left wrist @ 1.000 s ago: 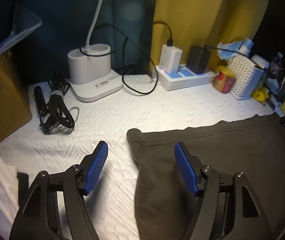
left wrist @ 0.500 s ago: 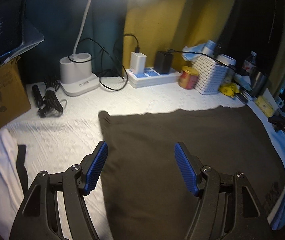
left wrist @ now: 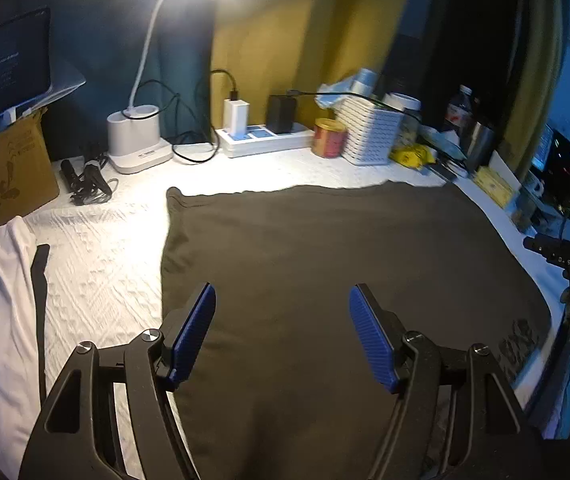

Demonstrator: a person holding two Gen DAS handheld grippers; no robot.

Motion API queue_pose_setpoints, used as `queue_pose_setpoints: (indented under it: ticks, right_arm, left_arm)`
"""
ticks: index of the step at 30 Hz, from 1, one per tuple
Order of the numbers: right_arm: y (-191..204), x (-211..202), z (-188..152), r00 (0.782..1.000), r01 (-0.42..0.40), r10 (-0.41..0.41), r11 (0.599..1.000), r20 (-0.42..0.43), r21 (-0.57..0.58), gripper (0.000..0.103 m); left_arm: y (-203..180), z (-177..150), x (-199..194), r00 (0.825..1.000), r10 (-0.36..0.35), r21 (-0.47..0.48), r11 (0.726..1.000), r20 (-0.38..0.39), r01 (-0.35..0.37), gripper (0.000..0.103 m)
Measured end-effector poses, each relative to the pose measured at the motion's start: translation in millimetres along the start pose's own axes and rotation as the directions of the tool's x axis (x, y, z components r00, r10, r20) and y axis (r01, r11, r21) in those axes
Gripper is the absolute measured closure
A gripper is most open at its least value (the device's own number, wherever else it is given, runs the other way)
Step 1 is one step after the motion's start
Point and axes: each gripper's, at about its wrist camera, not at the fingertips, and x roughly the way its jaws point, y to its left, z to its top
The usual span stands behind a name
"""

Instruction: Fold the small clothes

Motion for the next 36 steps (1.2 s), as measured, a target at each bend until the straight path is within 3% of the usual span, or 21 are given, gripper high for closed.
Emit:
queue_pose_setpoints:
  ticks: [21, 31, 36]
  right_arm:
    - [1, -50, -90, 0.998, 0.012, -0.011, 0.999, -0.054, 0.030, 0.034]
    - [10, -60, -124, 0.991, -0.075, 0.088, 0.989, -0.099, 0.130, 0.033]
    - [12, -57, -123, 0.988, -0.107, 0.126, 0.977, -0.091, 0.184, 0.024]
  left_arm:
    - [-37, -49, -30, 0.997, -0.075, 0.027, 0.997, -0.001, 0.075, 0.034]
    - [-37, -67, -34, 0.998, -0.061, 0.011, 0.998, -0.019, 0.061, 0.034]
    - [-29, -69, -32, 0.998, -0.052, -0.012, 0.999, -0.025, 0.051, 0.034]
